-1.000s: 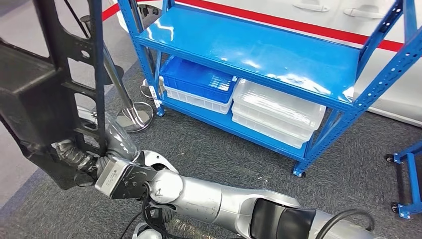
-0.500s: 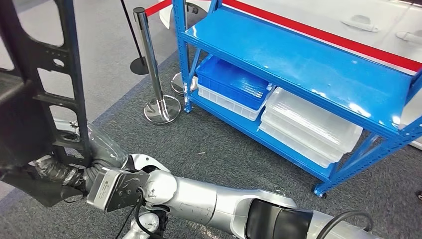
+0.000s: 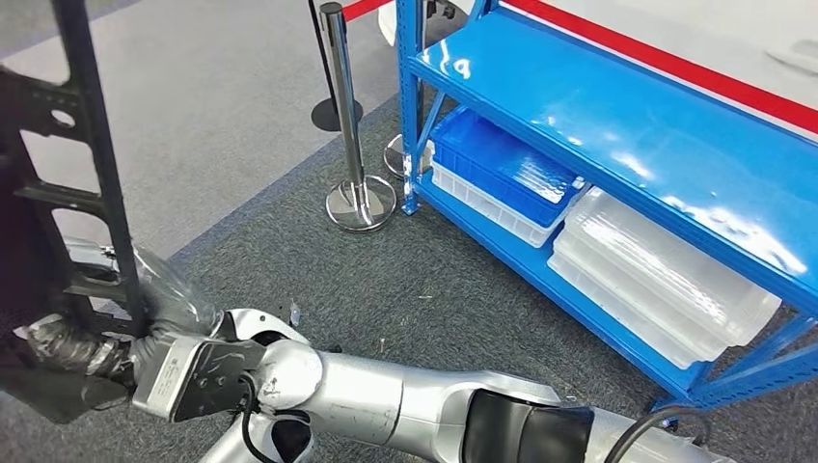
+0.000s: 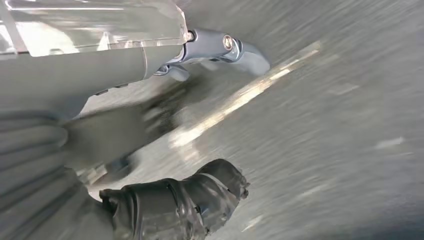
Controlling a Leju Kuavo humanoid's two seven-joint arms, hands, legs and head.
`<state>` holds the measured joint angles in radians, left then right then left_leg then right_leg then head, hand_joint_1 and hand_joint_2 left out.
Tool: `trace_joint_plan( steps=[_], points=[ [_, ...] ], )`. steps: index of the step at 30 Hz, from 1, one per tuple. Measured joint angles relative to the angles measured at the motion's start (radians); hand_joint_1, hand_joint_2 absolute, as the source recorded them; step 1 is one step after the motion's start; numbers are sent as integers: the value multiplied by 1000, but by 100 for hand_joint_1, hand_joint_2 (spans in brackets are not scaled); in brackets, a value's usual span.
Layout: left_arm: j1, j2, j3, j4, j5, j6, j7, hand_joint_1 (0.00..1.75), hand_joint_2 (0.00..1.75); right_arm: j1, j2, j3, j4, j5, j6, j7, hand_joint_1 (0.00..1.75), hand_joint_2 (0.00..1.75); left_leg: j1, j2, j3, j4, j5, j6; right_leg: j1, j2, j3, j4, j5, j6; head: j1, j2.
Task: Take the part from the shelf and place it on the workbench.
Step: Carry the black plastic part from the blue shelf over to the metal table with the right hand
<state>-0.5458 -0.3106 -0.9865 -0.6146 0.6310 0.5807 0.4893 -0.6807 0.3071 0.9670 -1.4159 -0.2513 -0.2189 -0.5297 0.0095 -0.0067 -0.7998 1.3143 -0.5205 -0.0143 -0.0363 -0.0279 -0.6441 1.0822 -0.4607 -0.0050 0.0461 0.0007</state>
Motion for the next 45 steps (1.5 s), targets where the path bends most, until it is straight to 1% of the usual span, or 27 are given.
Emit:
trace_joint_plan(
  steps=[2,4,6,9,10,12,14,15,16,17,18,20,22,24,25,27,29,31,32,34,36,37,38,40,42,44,45],
  points=[
    [54,78,23,53,-41,-167,-237,0,175,32,-58,-18,-22,25,-35,12,175,175,-1,6,39,-82,63,6,2,-19,14,-6,-5,-1,0,0],
    [93,165,58,116,-53,-323,-427,0,175,72,-122,-53,-50,40,-45,22,175,175,-11,42,106,-211,114,16,7,-30,28,-14,-8,0,0,0],
    [108,225,81,163,-56,-337,-467,0,175,95,-163,-83,-74,51,-51,39,175,175,-26,74,136,-272,117,30,12,-38,32,-22,-8,5,-2,0],
    [126,256,94,199,-82,-280,-451,0,175,115,-200,-97,-115,81,-82,67,175,175,-27,47,145,-294,116,44,15,-66,43,-34,-13,23,-2,0],
    [148,257,96,204,-102,-271,-468,0,175,124,-212,-99,-130,103,-106,77,175,175,-23,34,153,-303,118,45,15,-59,47,-30,-21,28,-2,0],
    [229,258,97,210,-141,-258,-562,0,175,145,-247,-111,-170,150,-161,100,175,175,-15,17,173,-314,116,55,14,-14,21,43,-64,31,0,0],
    [318,261,95,222,-150,-253,-664,0,175,169,-289,-128,-215,172,-189,121,175,175,-17,3,185,-314,107,65,17,18,-47,175,-117,29,0,0],
    [355,263,94,231,-148,-257,-692,0,175,182,-308,-136,-234,175,-191,132,175,175,-18,-7,187,-312,103,67,19,22,-80,223,-125,29,0,0],
    [384,264,94,239,-146,-261,-702,0,175,195,-324,-142,-251,179,-190,140,175,175,-19,-20,188,-309,100,67,20,24,-98,236,-113,28,0,0],
    [404,266,94,245,-145,-265,-705,0,175,207,-340,-148,-269,182,-189,148,175,175,-20,-37,188,-304,96,67,20,26,-97,210,-83,27,0,0],
    [412,267,94,249,-145,-270,-703,0,175,215,-352,-153,-284,185,-188,152,175,175,-20,-54,187,-299,92,66,20,33,-79,153,-41,25,0,0],
    [413,268,93,257,-145,-276,-698,0,175,220,-367,-159,-309,189,-186,155,175,175,-18,-86,183,-283,82,59,17,72,-28,31,14,20,0,0],
    [416,270,91,264,-145,-279,-692,0,175,222,-377,-163,-327,195,-186,156,175,175,-17,-109,173,-271,75,50,15,100,-7,-12,20,18,-1,0],
    [420,274,86,271,-145,-280,-687,0,175,226,-385,-165,-341,200,-186,156,175,175,-14,-126,165,-268,74,43,14,85,-4,-14,21,11,-1,0],
    [422,277,85,274,-145,-280,-685,0,175,228,-389,-167,-348,201,-186,158,175,175,-14,-125,163,-264,72,39,14,75,-1,-17,21,6,-1,0],
    [423,279,83,278,-145,-281,-682,0,175,230,-393,-167,-359,202,-187,161,175,175,-15,-87,141,-221,46,26,8,51,6,-23,20,-4,-6,0],
    [423,278,83,279,-145,-282,-681,0,175,231,-396,-168,-367,203,-187,163,175,175,-10,-28,87,-111,-4,12,9,28,12,-24,17,-10,-11,0],
    [423,279,83,280,-144,-282,-680,0,175,234,-400,-168,-371,203,-186,165,175,175,-4,-4,35,-15,-32,5,11,3,16,-24,12,-11,-11,0],
    [423,279,83,280,-142,-281,-681,0,175,237,-401,-168,-372,203,-184,166,175,175,-3,0,31,-10,-23,5,13,-10,17,-23,10,-11,-11,0],
    [424,279,83,281,-133,-278,-684,0,175,239,-403,-168,-374,202,-178,166,175,175,-5,14,84,-112,38,15,16,-34,23,-24,6,-11,-11,0],
    [424,282,83,281,-122,-275,-689,0,175,239,-403,-168,-376,200,-169,163,175,175,-18,59,153,-243,80,33,20,-56,32,-30,4,-8,-11,0],
    [424,284,83,281,-117,-274,-692,0,175,239,-403,-168,-377,199,-166,160,175,175,-25,77,171,-279,85,41,21,-66,36,-34,3,-5,-11,0],
    [425,285,83,282,-114,-273,-694,0,175,240,-404,-168,-377,199,-163,157,175,175,-31,83,175,-293,82,47,20,-78,40,-39,3,0,-10,0],
    [430,286,83,282,-112,-273,-697,0,175,242,-404,-168,-378,197,-160,153,175,175,-33,59,182,-306,88,56,22,-97,48,-48,2,11,-11,0],
    [437,286,83,284,-111,-274,-697,0,175,245,-404,-168,-379,197,-157,151,175,175,-25,34,201,-332,102,62,23,-65,47,-29,-16,21,-10,0],
    [440,287,83,286,-112,-275,-696,0,175,248,-405,-168,-381,197,-155,149,175,175,-16,12,212,-348,113,67,20,0,2,74,-71,24,-8,0],
    [440,288,83,286,-112,-277,-695,0,175,250,-406,-168,-382,197,-154,149,175,175,-14,0,212,-348,114,70,20,18,-32,145,-103,24,-8,0]
  ],
)
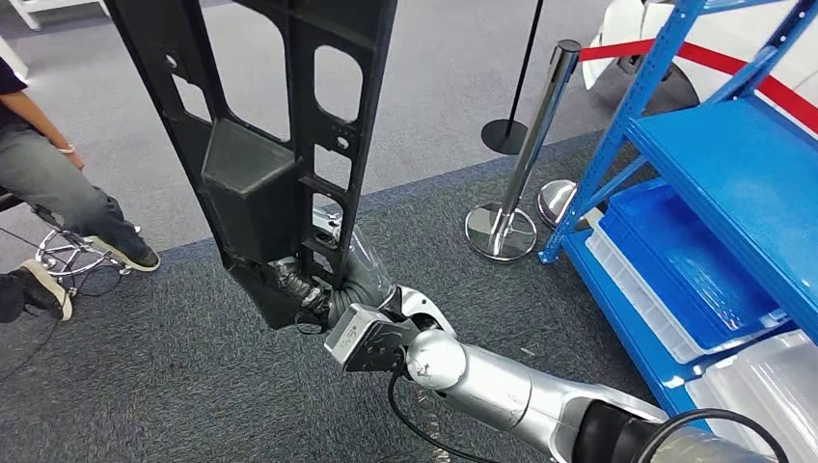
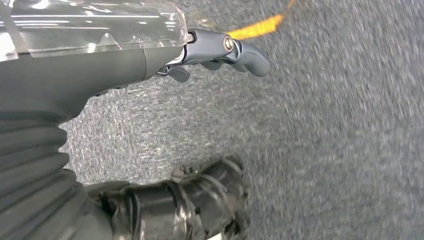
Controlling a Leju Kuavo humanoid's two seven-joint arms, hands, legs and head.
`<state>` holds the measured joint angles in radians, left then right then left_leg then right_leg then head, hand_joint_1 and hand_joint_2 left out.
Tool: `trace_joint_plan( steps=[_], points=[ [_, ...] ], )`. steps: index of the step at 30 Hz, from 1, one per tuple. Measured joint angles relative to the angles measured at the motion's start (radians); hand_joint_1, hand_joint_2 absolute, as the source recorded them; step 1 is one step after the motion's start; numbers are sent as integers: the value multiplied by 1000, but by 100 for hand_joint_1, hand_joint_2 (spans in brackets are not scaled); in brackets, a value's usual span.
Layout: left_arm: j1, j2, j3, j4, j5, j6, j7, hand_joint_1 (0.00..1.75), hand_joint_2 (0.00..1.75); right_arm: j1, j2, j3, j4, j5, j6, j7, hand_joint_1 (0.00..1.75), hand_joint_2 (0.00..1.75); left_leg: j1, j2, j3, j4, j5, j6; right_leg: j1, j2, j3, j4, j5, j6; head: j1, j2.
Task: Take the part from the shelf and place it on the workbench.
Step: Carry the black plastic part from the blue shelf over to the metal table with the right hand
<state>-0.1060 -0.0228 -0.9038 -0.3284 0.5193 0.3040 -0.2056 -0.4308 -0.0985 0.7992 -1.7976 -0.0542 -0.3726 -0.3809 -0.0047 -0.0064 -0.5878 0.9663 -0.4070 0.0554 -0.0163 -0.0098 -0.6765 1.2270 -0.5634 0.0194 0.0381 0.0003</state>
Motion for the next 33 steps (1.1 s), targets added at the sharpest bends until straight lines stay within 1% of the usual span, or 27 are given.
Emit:
trace_joint_plan(
  steps=[1,2,3,5,6,8,9,10,12,13,14,15,16,17,18,19,20,22,23,24,25,26,27,29,31,32,33],
  points=[
    [0,0,0,0,0,-1,1,0,175,4,0,0,0,0,1,0,175,175,0,-14,-1,2,-1,0,0,7,-31,58,-19,1,1,0],
    [1,0,0,0,0,-2,1,0,175,7,-1,0,0,0,1,0,175,175,1,-29,-1,5,-3,-1,-2,9,-47,85,-19,4,1,0],
    [2,0,0,0,0,-3,2,0,175,10,-1,0,0,0,2,1,175,175,3,-44,-2,10,-5,-4,-4,10,-46,74,0,7,1,0],
    [4,0,0,1,0,-3,4,0,175,11,-1,0,0,0,2,1,175,175,9,-73,-4,29,-17,-14,-13,22,2,-40,73,14,1,0],
    [4,1,0,1,0,-3,4,0,175,10,-1,0,1,0,2,1,175,175,12,-85,-9,42,-25,-21,-18,43,29,-96,92,18,1,0],
    [2,2,0,2,0,-3,6,0,175,11,-1,0,-1,0,2,0,175,175,14,-105,-27,71,-37,-34,-23,77,54,-152,101,14,1,0],
    [2,3,0,3,-1,-3,7,0,175,11,-1,0,-2,0,2,1,175,175,14,-113,-37,79,-39,-38,-21,83,55,-151,93,9,0,0],
    [2,4,0,4,-1,-4,8,0,175,12,0,0,-2,0,3,0,175,175,14,-121,-45,83,-39,-40,-19,74,54,-152,94,0,0,0],
    [4,7,0,5,-2,-4,11,0,175,12,0,0,-2,0,5,1,175,175,13,-97,-54,93,-44,-45,-19,51,58,-153,93,-12,0,0],
    [3,8,0,5,-2,-4,13,0,175,11,0,0,-2,-1,6,1,175,175,11,-68,-68,123,-58,-50,-20,39,62,-154,92,-18,0,0],
    [-1,8,0,5,1,-2,20,0,175,10,0,0,-2,-4,10,0,175,175,10,-33,-91,172,-82,-55,-20,27,65,-156,90,-22,-1,0],
    [-10,8,0,5,6,1,34,0,175,9,0,0,-2,-13,18,-2,175,175,10,-10,-126,239,-111,-60,-19,14,67,-156,89,-24,-1,0],
    [-25,7,0,5,16,5,58,0,175,8,1,0,-1,-26,31,-6,175,175,11,4,-167,312,-139,-63,-17,-1,68,-156,87,-26,-1,0],
    [-48,6,0,5,32,9,93,0,175,7,4,0,1,-45,51,-13,175,175,12,8,-199,365,-153,-64,-15,-16,69,-156,86,-28,-1,0],
    [-79,6,0,5,49,12,135,0,175,3,11,0,7,-65,73,-21,175,175,12,8,-217,387,-149,-62,-12,-32,69,-156,84,-29,-1,0],
    [-118,9,2,6,68,10,177,0,175,-6,23,1,17,-84,96,-33,175,175,11,8,-212,367,-124,-57,-8,-47,70,-156,83,-31,-1,0],
    [-160,15,6,8,86,3,215,0,175,-20,39,3,31,-102,117,-46,175,175,8,11,-186,307,-85,-48,-3,-62,71,-156,82,-32,-1,0],
    [-230,31,19,11,112,-17,257,0,175,-49,73,9,60,-125,144,-72,175,175,-4,40,-109,152,-21,-20,6,-87,79,-163,81,-34,0,0],
    [-251,38,24,13,119,-25,264,0,175,-57,84,12,70,-131,150,-81,175,175,-12,57,-82,95,-6,-5,7,-97,86,-171,82,-33,0,0],
    [-265,42,28,13,123,-30,266,0,175,-61,91,14,78,-135,152,-87,175,175,-18,70,-67,65,-3,6,5,-107,92,-179,83,-29,-1,0],
    [-276,45,31,14,124,-31,266,0,175,-62,95,14,85,-137,153,-89,175,175,-22,72,-63,57,-3,12,2,-117,98,-187,84,-25,-1,0],
    [-282,47,31,17,125,-32,265,0,175,-64,98,14,92,-139,152,-89,175,175,-26,63,-58,44,0,17,0,-127,105,-195,85,-20,-2,0],
    [-286,47,32,19,123,-32,265,0,175,-67,103,14,99,-139,150,-87,175,175,-22,53,-47,30,6,15,-1,-122,108,-197,84,-15,-2,0],
    [-294,46,32,23,116,-26,265,0,175,-77,110,15,111,-140,141,-80,175,175,-11,32,-24,-2,19,14,0,-69,93,-160,61,-7,-2,0],
    [-318,35,32,24,106,-14,267,0,175,-85,110,15,118,-139,131,-69,175,175,-5,8,-17,-13,25,14,-2,-7,31,-46,10,-4,-1,0],
    [-330,27,32,24,103,-7,269,0,175,-85,109,15,121,-139,127,-62,175,175,-5,-6,-18,-10,24,14,-3,5,-4,15,-10,-2,0,0],
    [-336,20,32,24,101,-1,272,0,175,-84,108,15,124,-138,125,-56,175,175,-4,-22,-19,-4,20,12,-3,9,-30,54,-15,1,1,0]
  ],
)
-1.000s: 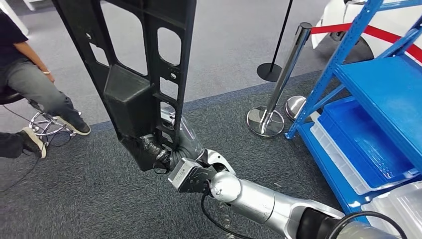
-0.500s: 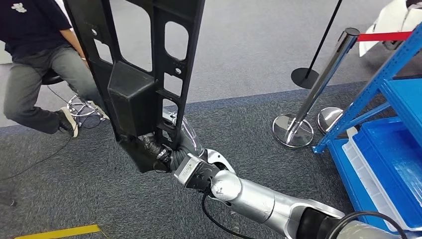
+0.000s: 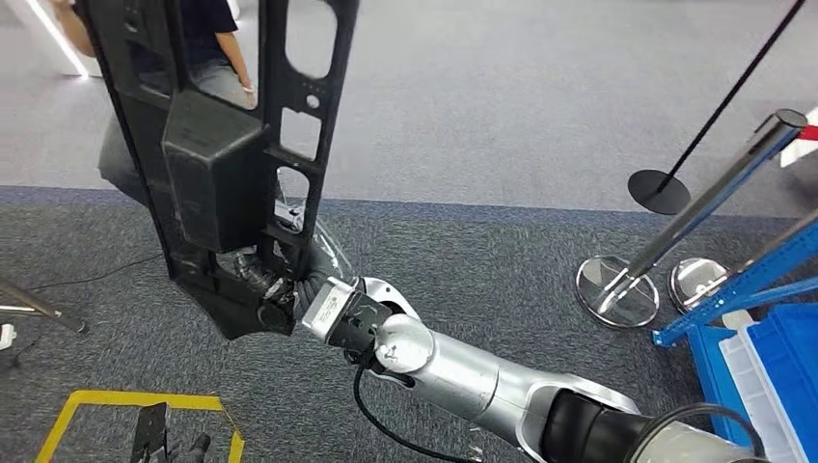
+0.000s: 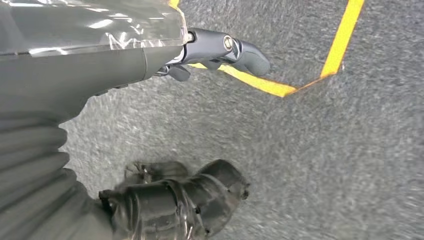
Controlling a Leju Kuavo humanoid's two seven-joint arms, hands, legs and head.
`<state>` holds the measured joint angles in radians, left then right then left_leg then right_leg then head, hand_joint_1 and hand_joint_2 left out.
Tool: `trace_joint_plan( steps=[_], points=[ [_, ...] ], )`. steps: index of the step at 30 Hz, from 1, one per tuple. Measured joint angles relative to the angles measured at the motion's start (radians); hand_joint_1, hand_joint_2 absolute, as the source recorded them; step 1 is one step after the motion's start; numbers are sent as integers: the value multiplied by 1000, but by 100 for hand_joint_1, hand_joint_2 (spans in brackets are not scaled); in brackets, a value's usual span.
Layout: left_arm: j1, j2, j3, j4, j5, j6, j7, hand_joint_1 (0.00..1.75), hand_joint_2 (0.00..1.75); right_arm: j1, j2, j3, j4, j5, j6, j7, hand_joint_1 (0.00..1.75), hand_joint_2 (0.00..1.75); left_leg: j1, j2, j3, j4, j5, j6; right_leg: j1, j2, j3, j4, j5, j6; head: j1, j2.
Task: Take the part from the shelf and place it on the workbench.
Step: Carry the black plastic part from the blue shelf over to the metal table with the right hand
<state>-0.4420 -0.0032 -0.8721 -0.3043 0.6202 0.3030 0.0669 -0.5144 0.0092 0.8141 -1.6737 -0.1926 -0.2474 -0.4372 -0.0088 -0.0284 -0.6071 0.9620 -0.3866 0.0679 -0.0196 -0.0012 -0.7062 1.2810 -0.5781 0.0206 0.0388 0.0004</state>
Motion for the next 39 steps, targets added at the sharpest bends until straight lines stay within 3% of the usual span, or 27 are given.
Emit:
trace_joint_plan(
  steps=[1,2,4,5,7,9,10,12,14,16,17,18,20,21,23,25,27,28,30,31,32,33,34,36,38,39],
  points=[
    [-2,-6,0,0,-1,4,3,0,175,1,0,0,3,0,0,5,175,175,2,-15,-1,8,-5,-4,-1,1,-9,4,15,4,0,0],
    [-3,-11,0,0,-1,7,5,0,175,1,-1,0,6,0,1,8,175,175,5,-29,-2,19,-12,-9,-4,2,0,-29,48,9,0,0],
    [-4,-16,0,0,0,8,7,0,175,-1,-1,0,9,0,2,9,175,175,12,-53,-10,50,-32,-24,-13,27,45,-143,111,19,0,0],
    [-8,-17,0,0,1,9,7,0,175,-3,-1,0,10,0,2,9,175,175,13,-63,-20,69,-41,-31,-17,47,63,-183,123,20,0,0],
    [-13,-18,0,0,2,10,7,0,175,-3,-1,0,13,0,3,9,175,175,16,-81,-38,89,-50,-44,-17,73,73,-201,114,11,0,0],
    [-13,-17,0,0,3,11,6,0,175,-4,0,0,15,0,3,10,175,175,21,-94,-47,90,-49,-52,-15,56,75,-204,113,-3,1,0],
    [-12,-18,0,0,4,11,6,0,175,-5,0,0,16,0,4,10,175,175,20,-85,-51,97,-51,-57,-16,47,79,-206,113,-10,0,0],
    [-14,-19,0,0,4,11,5,0,175,-9,2,0,17,0,4,9,175,175,18,-37,-85,161,-77,-66,-20,24,90,-212,110,-20,-3,0],
    [-18,-22,0,0,4,12,4,0,175,-10,2,0,19,0,5,9,175,175,19,10,-154,286,-119,-74,-17,0,98,-214,104,-25,-7,0],
    [-16,-23,0,0,5,12,4,0,175,-10,2,0,23,0,6,9,175,175,20,22,-210,363,-124,-75,-16,-22,104,-214,96,-26,-7,0],
    [-15,-23,0,0,6,12,4,0,175,-10,2,0,24,0,6,9,175,175,20,23,-212,350,-101,-73,-16,-33,109,-214,92,-25,-7,0],
    [-15,-23,0,0,6,12,4,0,175,-10,2,0,26,0,6,9,175,175,20,27,-191,297,-62,-69,-15,-44,115,-214,87,-24,-7,0],
    [-17,-23,0,0,7,12,3,0,175,-11,2,0,27,0,6,9,175,175,9,64,-125,157,1,-57,-13,-64,130,-218,77,-20,-7,0],
    [-20,-23,0,0,7,12,3,0,175,-12,2,0,27,0,6,9,175,175,-1,85,-99,104,14,-50,-9,-73,136,-223,74,-16,-7,0],
    [-23,-24,0,0,9,12,2,0,175,-14,2,0,29,0,6,9,175,175,-14,103,-85,73,8,-39,-1,-92,144,-238,73,-7,-8,0],
    [-23,-24,0,0,11,12,1,0,175,-16,3,0,31,0,7,9,175,175,-11,78,-77,60,8,-32,3,-110,156,-250,68,4,-7,0],
    [-23,-27,0,0,13,12,-2,0,175,-20,4,0,35,0,8,8,175,175,-4,51,-58,43,8,-24,3,-83,152,-219,42,11,-5,0],
    [-24,-27,0,0,15,12,-4,0,175,-23,4,0,36,-1,9,7,175,175,0,39,-51,38,8,-18,2,-55,128,-171,19,11,-4,0],
    [-25,-27,0,0,23,10,-7,0,175,-27,4,0,40,-2,15,5,175,175,-1,12,-48,38,6,-9,4,-12,44,-31,-27,6,-4,0],
    [-24,-27,0,0,28,8,-9,0,175,-27,4,0,44,-3,19,4,175,175,-2,-3,-48,40,4,-7,6,-4,5,22,-33,4,-4,0],
    [-21,-27,0,0,33,6,-11,0,175,-26,4,0,48,-3,23,3,175,175,-3,-19,-48,43,2,-7,7,-1,-19,40,-20,3,-4,0],
    [-17,-27,0,0,38,5,-14,0,175,-26,5,0,52,-4,27,0,175,175,-2,-36,-48,47,-1,-7,7,1,-23,17,13,1,-4,0],
    [-15,-27,0,0,42,3,-17,0,175,-26,6,0,56,-4,31,-2,175,175,-1,-51,-47,53,-5,-9,7,8,-8,-40,60,-1,-4,0],
    [-11,-25,0,0,51,2,-24,0,175,-28,10,0,63,-5,39,-8,175,175,1,-79,-53,70,-16,-18,1,48,37,-165,126,-4,-4,0],
    [-8,-22,0,0,59,1,-28,0,175,-30,15,0,69,-5,44,-12,175,175,3,-99,-64,80,-20,-27,-1,74,57,-215,137,-7,-5,0],
    [-6,-20,0,0,62,1,-30,0,175,-31,18,0,72,-5,45,-14,175,175,4,-108,-68,80,-19,-32,0,69,59,-219,138,-10,-5,0]
  ],
)
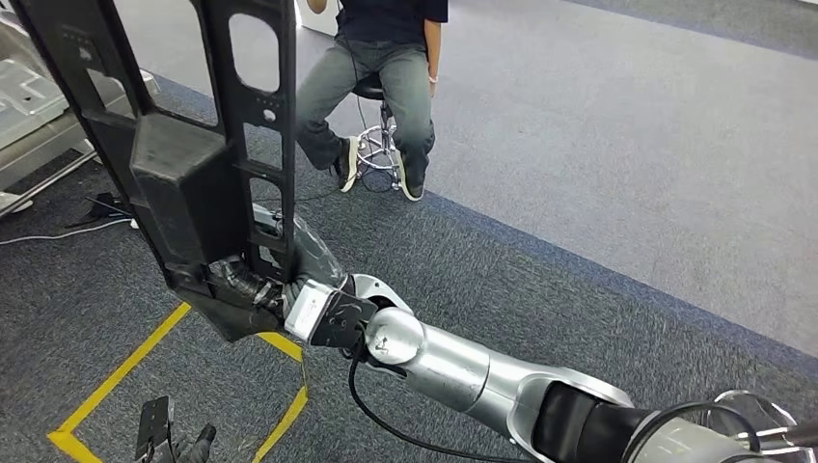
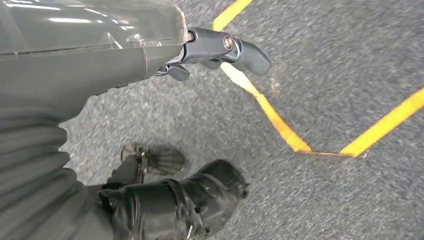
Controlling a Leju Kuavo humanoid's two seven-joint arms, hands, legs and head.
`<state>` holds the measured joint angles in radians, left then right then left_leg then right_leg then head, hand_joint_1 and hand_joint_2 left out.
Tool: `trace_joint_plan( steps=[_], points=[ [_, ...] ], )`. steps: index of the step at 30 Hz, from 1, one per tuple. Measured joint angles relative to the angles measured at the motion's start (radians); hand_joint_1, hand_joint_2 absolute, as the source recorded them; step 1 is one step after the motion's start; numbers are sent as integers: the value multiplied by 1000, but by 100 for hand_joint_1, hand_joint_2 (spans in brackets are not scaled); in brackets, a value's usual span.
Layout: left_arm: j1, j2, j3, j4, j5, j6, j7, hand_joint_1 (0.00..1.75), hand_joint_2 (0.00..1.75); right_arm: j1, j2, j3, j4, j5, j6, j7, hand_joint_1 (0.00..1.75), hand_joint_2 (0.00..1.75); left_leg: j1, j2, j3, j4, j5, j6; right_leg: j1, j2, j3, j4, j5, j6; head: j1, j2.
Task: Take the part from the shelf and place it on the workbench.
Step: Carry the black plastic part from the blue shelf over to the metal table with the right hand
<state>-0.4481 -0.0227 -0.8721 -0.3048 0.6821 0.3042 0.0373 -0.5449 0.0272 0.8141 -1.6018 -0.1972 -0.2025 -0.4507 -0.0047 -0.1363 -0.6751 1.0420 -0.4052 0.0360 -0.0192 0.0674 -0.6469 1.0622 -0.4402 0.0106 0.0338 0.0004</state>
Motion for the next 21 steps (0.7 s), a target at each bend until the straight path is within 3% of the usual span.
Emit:
trace_joint_plan(
  steps=[1,2,4,6,8,9,10,11,13,15,17,19,21],
  points=[
    [3,5,0,0,2,0,-1,0,175,0,3,0,2,0,1,-1,175,175,1,-8,-1,-2,1,-5,-1,-11,3,-2,1,-5,0,0],
    [5,8,0,0,4,1,-2,0,175,-1,6,0,4,0,2,-1,175,175,0,-2,-2,1,-1,-9,-2,-20,8,-5,1,-10,0,0],
    [7,14,0,-1,4,2,-3,0,175,-3,11,0,8,0,5,-2,175,175,-3,50,-24,54,-27,-21,-8,-45,23,-13,0,-20,-5,0],
    [8,16,0,-1,5,1,-3,0,175,-6,15,0,13,0,8,-2,175,175,2,111,-88,173,-77,-32,-5,-68,31,-16,-5,-27,-10,0],
    [9,17,0,-1,8,1,0,0,175,-7,16,0,19,1,11,-2,175,175,10,128,-143,261,-96,-39,-4,-93,33,-16,-9,-28,-11,0],
    [10,17,0,-1,9,2,2,0,175,-6,18,0,22,1,12,-3,175,175,12,131,-144,253,-79,-41,-4,-106,35,-16,-11,-27,-10,0],
    [9,18,0,-1,11,2,4,0,175,-6,20,0,26,1,13,-3,175,175,13,135,-123,207,-49,-40,-3,-119,37,-16,-14,-25,-11,0],
    [8,19,0,-1,12,3,6,0,175,-6,23,0,29,1,13,-4,175,175,12,148,-85,133,-13,-37,-3,-131,41,-16,-18,-23,-10,0],
    [2,20,0,-1,12,3,9,0,175,-9,30,0,33,1,12,-7,175,175,2,178,-20,12,23,-28,2,-151,49,-19,-24,-15,-10,0],
    [-4,20,0,-1,10,4,13,0,175,-12,33,0,35,1,10,-10,175,175,-7,183,-4,-21,21,-17,6,-167,55,-26,-28,-5,-9,0],
    [-7,20,0,-1,6,9,17,0,175,-14,34,0,36,2,6,-10,175,175,-4,161,3,-29,22,-6,7,-177,63,-31,-33,7,-7,0],
    [-8,19,0,-1,2,17,21,0,175,-14,33,0,37,3,-1,-6,175,175,2,141,20,-44,26,3,6,-140,56,0,-56,16,-4,0],
    [-12,16,0,-1,1,23,23,0,175,-14,31,0,36,3,-8,0,175,175,2,122,27,-50,25,14,6,-86,-1,111,-109,16,-2,0]
  ],
)
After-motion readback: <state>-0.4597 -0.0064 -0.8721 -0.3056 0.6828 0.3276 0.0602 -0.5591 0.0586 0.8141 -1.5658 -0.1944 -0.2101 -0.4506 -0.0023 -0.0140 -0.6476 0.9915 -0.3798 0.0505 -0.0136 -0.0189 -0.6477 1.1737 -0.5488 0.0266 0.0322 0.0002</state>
